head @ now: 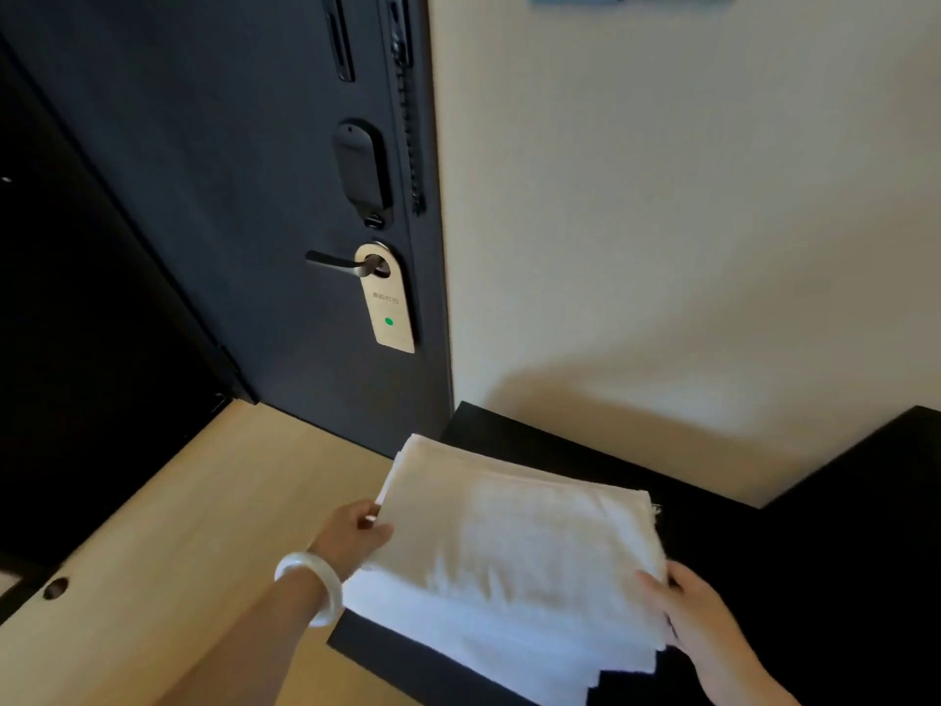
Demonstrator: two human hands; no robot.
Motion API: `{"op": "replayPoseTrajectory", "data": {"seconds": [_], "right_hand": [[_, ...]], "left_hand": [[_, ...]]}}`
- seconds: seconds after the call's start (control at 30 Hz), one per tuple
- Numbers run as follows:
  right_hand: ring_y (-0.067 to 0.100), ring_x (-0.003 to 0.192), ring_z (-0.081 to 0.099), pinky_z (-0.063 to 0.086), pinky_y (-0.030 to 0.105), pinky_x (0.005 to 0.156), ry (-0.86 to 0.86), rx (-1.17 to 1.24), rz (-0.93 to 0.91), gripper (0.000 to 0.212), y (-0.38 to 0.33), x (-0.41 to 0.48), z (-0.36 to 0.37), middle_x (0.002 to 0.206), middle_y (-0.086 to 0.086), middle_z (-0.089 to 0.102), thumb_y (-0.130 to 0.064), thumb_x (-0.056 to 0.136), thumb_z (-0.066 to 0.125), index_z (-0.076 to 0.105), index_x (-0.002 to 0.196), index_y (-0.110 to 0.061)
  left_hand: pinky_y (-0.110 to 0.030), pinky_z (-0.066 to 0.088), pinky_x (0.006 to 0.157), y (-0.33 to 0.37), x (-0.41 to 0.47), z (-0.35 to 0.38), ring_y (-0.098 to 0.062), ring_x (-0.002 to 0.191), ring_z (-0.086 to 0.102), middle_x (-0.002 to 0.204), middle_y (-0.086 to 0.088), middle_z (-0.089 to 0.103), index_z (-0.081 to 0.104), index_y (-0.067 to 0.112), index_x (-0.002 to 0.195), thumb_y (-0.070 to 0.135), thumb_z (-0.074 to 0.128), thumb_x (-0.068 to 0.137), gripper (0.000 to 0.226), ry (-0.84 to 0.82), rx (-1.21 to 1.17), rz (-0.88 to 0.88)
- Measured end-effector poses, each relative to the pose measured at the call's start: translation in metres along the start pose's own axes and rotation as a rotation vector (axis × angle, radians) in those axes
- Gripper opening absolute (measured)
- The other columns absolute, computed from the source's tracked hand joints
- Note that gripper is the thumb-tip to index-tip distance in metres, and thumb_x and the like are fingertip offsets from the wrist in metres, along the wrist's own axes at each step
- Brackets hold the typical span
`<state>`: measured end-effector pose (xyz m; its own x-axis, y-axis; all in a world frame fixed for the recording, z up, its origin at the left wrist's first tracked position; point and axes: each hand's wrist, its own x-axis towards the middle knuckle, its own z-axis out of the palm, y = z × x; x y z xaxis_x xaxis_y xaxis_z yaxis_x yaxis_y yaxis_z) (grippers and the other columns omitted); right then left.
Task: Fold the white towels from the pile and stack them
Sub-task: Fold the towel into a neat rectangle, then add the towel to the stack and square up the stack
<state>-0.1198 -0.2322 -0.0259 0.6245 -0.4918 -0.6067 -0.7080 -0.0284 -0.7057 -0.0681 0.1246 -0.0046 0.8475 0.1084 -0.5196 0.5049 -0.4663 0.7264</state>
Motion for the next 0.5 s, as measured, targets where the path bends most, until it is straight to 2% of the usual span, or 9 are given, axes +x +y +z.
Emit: {"op": "replayPoseTrajectory", "data": {"seconds": [0.03,0.1,0.17,0.23,0.33,0.4,0.43,0.5], "right_hand": [[0.029,0.087,0.065,0.056,0.046,0.082,0.074,-0.055,0.025,0.014,0.007,0.003,0.008,0.097,0.009,0.067,-0.015,0.094,0.065,0.062,0.107,-0.01],[0.023,0.08,0.063,0.052,0.037,0.067,0.188,-0.087,-0.001,0.007,0.017,0.007,0.015,0.092,0.007,0.066,-0.014,0.095,0.062,0.061,0.102,-0.012],[0.018,0.075,0.062,0.044,0.029,0.057,0.237,-0.087,-0.063,0.004,0.021,0.009,0.015,0.088,0.003,0.067,-0.011,0.095,0.061,0.063,0.098,-0.013],[0.016,0.076,0.063,0.043,0.025,0.057,0.253,-0.038,-0.136,0.011,0.018,0.007,0.01,0.088,-0.001,0.068,-0.01,0.096,0.061,0.064,0.098,-0.019],[0.008,0.073,0.069,0.051,0.026,0.058,0.264,0.054,-0.293,0.024,0.003,-0.006,-0.001,0.089,-0.013,0.072,-0.017,0.096,0.062,0.066,0.095,-0.041],[0.006,0.075,0.068,0.052,0.026,0.059,0.322,0.029,-0.336,0.028,0.001,-0.01,-0.007,0.089,-0.018,0.07,-0.021,0.097,0.06,0.064,0.102,-0.048],[0.01,0.077,0.067,0.051,0.027,0.058,0.352,0.003,-0.321,0.028,0.003,-0.01,-0.005,0.089,-0.015,0.069,-0.02,0.098,0.059,0.063,0.11,-0.045],[0.015,0.077,0.06,0.049,0.029,0.062,0.388,-0.089,-0.2,0.032,0.016,-0.004,0.004,0.096,-0.007,0.065,-0.015,0.098,0.058,0.058,0.129,-0.025]], "left_hand": [[-0.035,0.057,0.079,-0.007,0.01,0.005,-0.023,0.084,0.067,0.095,-0.008,0.072,0.066,0.011,0.104,0.02,0.059,0.096,0.014,-0.007,0.049,-0.025],[-0.039,0.055,0.082,-0.016,0.025,0.012,-0.024,0.083,0.066,0.092,-0.007,0.07,0.064,0.013,0.097,0.026,0.055,0.097,0.016,0.019,0.124,-0.05],[-0.033,0.053,0.07,-0.015,0.031,0.012,-0.022,0.073,0.062,0.083,-0.007,0.068,0.064,0.014,0.088,0.027,0.052,0.098,0.02,0.069,0.19,-0.018],[-0.028,0.05,0.063,-0.007,0.033,0.008,-0.022,0.071,0.062,0.081,-0.006,0.067,0.065,0.016,0.086,0.026,0.051,0.099,0.021,0.07,0.197,0.077],[-0.027,0.05,0.064,0.01,0.03,-0.002,-0.019,0.077,0.062,0.082,0.001,0.067,0.067,0.024,0.089,0.027,0.055,0.098,0.014,0.09,0.066,0.23],[-0.024,0.048,0.064,0.013,0.029,-0.007,-0.015,0.081,0.062,0.088,0.005,0.068,0.067,0.027,0.098,0.026,0.056,0.097,0.011,0.106,-0.005,0.281],[-0.023,0.048,0.063,0.01,0.03,-0.007,-0.015,0.083,0.062,0.092,0.005,0.067,0.067,0.025,0.105,0.025,0.056,0.098,0.013,0.087,0.001,0.278],[-0.026,0.055,0.06,0.0,0.031,-0.004,-0.02,0.088,0.063,0.102,0.0,0.065,0.061,0.021,0.115,0.02,0.056,0.098,0.018,-0.002,0.039,0.193]]}}
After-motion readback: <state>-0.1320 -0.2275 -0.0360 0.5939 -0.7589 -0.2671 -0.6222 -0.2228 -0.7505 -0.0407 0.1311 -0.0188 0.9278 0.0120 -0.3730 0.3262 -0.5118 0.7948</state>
